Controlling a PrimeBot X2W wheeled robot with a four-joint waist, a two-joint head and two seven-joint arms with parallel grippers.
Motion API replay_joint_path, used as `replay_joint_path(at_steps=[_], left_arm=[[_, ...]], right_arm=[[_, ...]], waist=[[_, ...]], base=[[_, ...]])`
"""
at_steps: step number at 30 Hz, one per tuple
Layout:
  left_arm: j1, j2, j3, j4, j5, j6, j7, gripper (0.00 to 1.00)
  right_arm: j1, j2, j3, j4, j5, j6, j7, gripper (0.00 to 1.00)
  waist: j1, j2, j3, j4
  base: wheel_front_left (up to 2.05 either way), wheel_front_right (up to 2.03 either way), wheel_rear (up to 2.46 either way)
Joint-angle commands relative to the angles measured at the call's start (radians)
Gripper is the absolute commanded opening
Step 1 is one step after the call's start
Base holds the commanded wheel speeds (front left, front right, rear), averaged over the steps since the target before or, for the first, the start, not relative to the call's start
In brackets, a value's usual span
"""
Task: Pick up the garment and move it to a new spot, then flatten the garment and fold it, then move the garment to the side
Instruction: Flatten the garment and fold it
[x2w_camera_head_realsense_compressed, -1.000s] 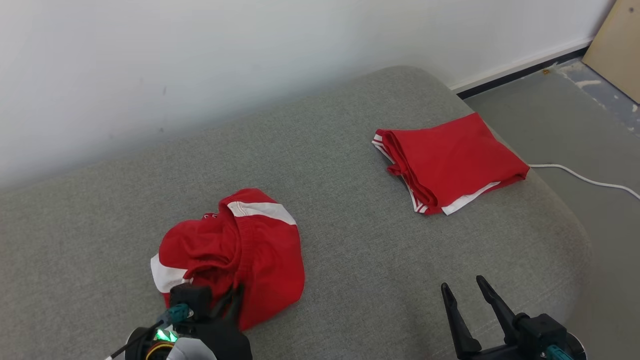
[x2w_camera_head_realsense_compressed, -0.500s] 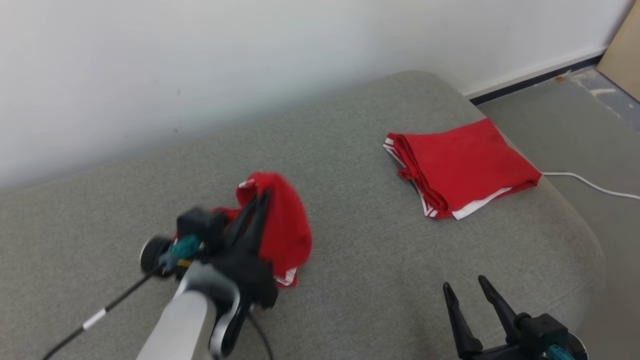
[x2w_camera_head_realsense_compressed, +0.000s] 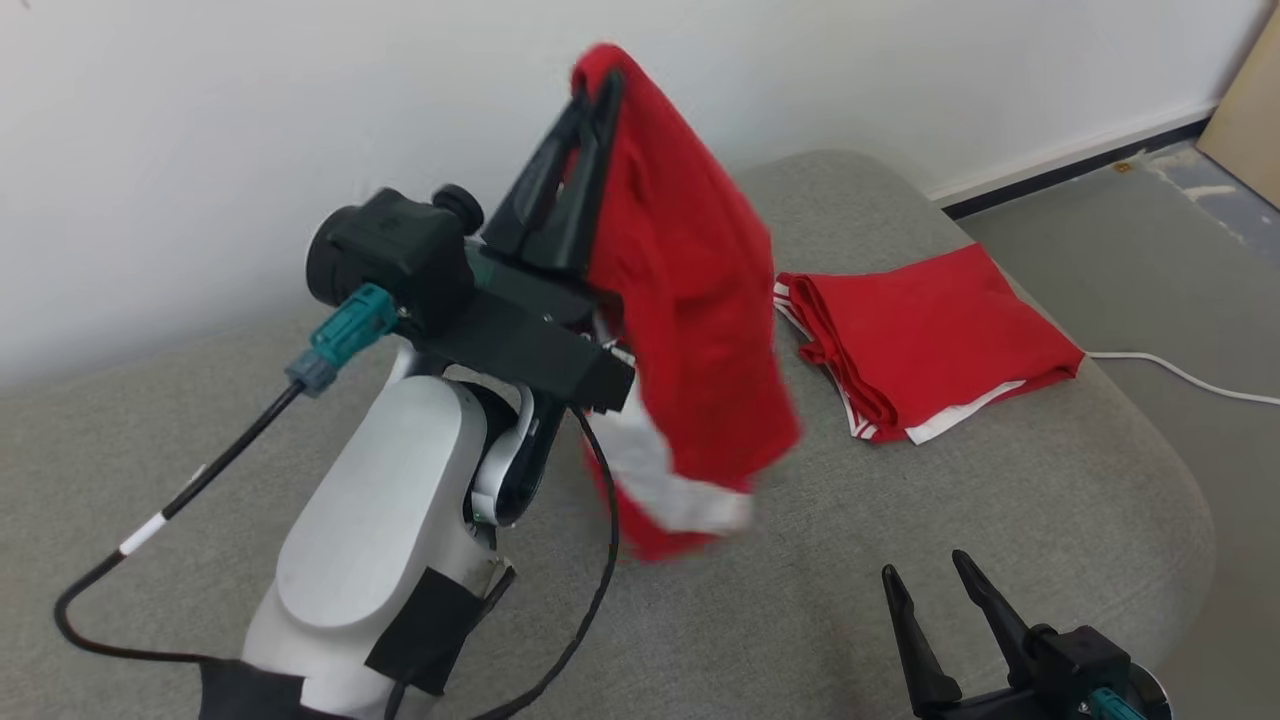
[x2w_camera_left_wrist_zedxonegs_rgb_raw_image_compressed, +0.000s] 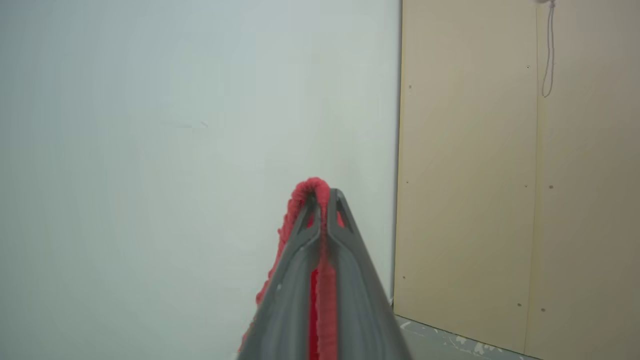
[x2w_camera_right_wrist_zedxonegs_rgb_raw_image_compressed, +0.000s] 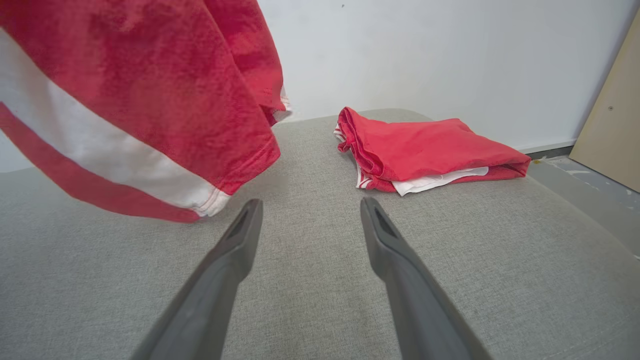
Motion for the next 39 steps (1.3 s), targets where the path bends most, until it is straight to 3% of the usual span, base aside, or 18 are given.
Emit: replay_joint_path(at_steps=[1,2,10,21,30,39], left_arm=[[-0.002,-0.001,0.0,0.012,-0.015,0.029,-0.012,0.0],[0.027,-0.001,0.002,0.038,-0.037,0.059,-0.008,0.0],[0.244,0.037,0.044,0.201,-0.09,0.142,0.004,0.0],[0.408,0.08,0.155,0.287,-0.151,0.194,-0.054,0.0],[0.504,0.092,0.188,0.17,-0.123,0.208,-0.069,0.0],[0.599,0.105,0.169,-0.07,-0.097,0.27,-0.021,0.0]], right_arm=[[0.007,0.0,-0.001,0.0,-0.01,-0.003,-0.004,1.0],[0.007,0.003,0.003,-0.004,-0.009,-0.003,-0.004,1.0],[0.01,-0.005,0.004,-0.009,-0.004,-0.003,-0.004,1.0],[0.001,-0.009,0.016,-0.009,-0.001,-0.003,-0.003,1.0],[0.023,-0.009,0.001,-0.012,-0.002,-0.003,-0.001,1.0],[0.024,-0.003,0.009,-0.015,-0.003,-0.003,0.002,1.0]], waist=[[-0.0001,0.0,0.001,0.012],[-0.0001,0.0,0.003,0.024],[-0.0001,0.0,0.018,0.107],[-0.0001,0.0,0.018,0.167],[-0.0001,0.0,0.003,0.205],[-0.0001,0.0,-0.003,0.214]], base=[[0.0,0.0,0.0],[0.0,0.0,0.0],[0.0,0.0,0.0],[0.0,0.0,0.0],[0.0,0.0,0.0],[0.0,0.0,0.0]])
